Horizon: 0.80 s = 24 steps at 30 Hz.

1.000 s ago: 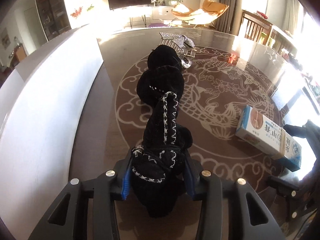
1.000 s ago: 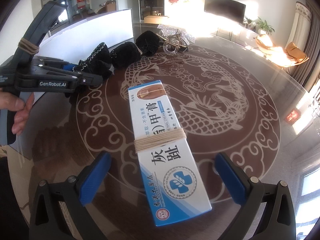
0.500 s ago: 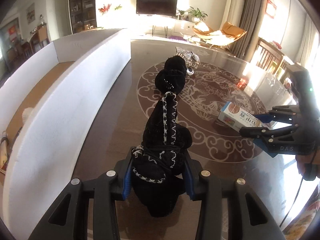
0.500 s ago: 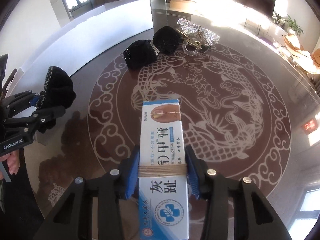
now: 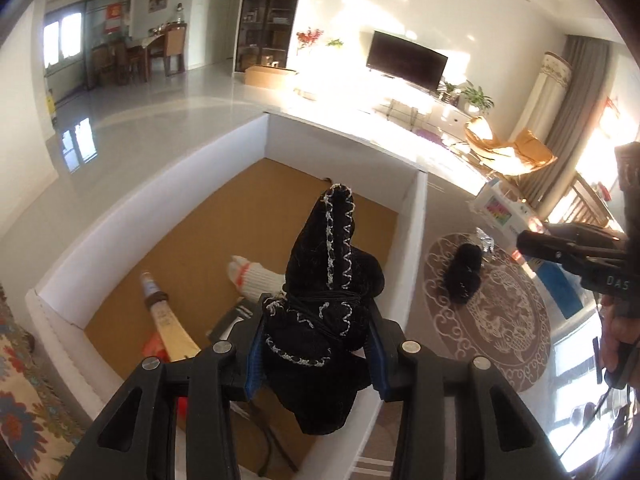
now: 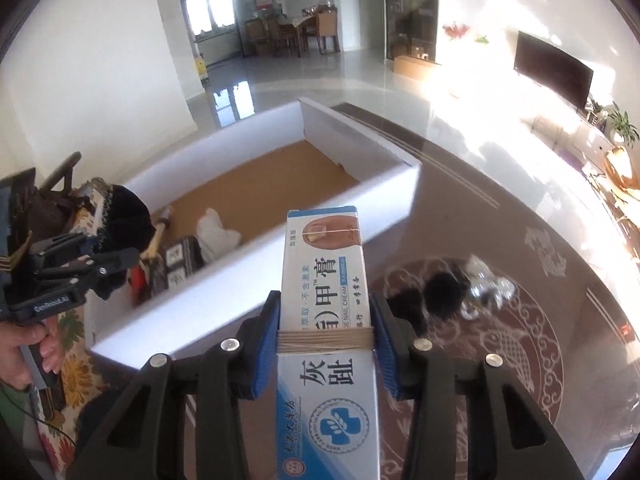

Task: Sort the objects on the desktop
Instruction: 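Carry the black knit item and ointment box over the bin, then open both tools to drop both items into the bin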

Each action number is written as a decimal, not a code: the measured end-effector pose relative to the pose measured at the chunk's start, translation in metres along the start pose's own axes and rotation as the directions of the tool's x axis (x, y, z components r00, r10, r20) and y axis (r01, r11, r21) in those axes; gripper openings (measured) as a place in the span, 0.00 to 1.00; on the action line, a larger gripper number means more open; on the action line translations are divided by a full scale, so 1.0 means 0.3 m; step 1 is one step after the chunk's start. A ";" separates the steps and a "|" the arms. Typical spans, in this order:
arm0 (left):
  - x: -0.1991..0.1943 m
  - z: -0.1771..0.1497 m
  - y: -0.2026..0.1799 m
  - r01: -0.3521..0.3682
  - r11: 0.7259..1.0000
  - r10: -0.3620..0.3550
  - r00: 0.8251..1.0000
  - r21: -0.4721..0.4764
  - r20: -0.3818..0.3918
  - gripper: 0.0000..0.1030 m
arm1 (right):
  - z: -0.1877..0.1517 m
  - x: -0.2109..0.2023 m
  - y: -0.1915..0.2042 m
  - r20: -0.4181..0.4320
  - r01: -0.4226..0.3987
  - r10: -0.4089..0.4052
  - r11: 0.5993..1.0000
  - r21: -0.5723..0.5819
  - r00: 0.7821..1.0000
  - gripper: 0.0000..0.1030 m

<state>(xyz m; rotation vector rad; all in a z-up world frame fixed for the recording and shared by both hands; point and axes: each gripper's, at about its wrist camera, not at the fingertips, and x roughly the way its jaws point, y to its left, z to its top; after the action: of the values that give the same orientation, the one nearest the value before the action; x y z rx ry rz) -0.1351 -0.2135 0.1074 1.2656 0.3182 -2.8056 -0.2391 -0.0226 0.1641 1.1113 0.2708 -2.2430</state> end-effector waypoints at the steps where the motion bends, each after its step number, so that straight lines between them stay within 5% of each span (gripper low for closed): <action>1: 0.020 0.025 0.039 -0.031 0.999 0.031 0.999 -0.008 -0.009 0.41 | 0.056 0.018 0.047 0.016 -0.021 0.021 1.000 -0.007 1.000 0.42; 4: 0.101 0.087 0.117 -0.104 0.994 0.103 0.994 -0.019 -0.045 0.41 | 0.206 0.115 0.184 0.053 -0.071 0.072 0.997 -0.022 0.996 0.42; 8: 0.219 0.127 0.177 -0.115 0.992 0.108 0.989 -0.058 -0.101 0.41 | 0.326 0.311 0.320 0.066 -0.086 0.088 0.996 -0.033 0.994 0.42; 13: 0.369 0.094 0.245 -0.186 0.976 0.155 0.960 -0.116 -0.233 0.57 | 0.332 0.565 0.365 -0.017 -0.030 0.030 0.999 -0.013 0.999 0.44; 15: 0.391 0.069 0.267 -0.176 0.973 0.133 0.957 -0.150 -0.259 0.59 | 0.304 0.644 0.351 -0.080 -0.006 0.007 1.000 0.006 0.997 0.54; 17: 0.362 0.062 0.273 -0.160 0.972 0.118 0.966 -0.174 -0.231 0.59 | 0.277 0.671 0.335 -0.100 -0.001 0.002 1.000 0.013 0.995 0.72; 21: 0.208 0.065 0.207 -0.182 0.970 0.170 0.982 -0.164 -0.087 0.60 | 0.247 0.563 0.301 -0.021 -0.025 0.026 0.999 0.020 0.999 0.75; 24: 0.063 0.041 0.066 -0.123 0.986 0.128 0.991 -0.111 0.041 0.66 | 0.197 0.395 0.252 0.092 -0.028 0.025 0.999 0.035 0.995 0.87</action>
<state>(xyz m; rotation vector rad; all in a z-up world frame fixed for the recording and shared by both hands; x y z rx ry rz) -0.1542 -0.2346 0.0981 1.1516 0.3692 -2.6694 -0.2860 -0.1594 0.1156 1.0209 0.1775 -2.2764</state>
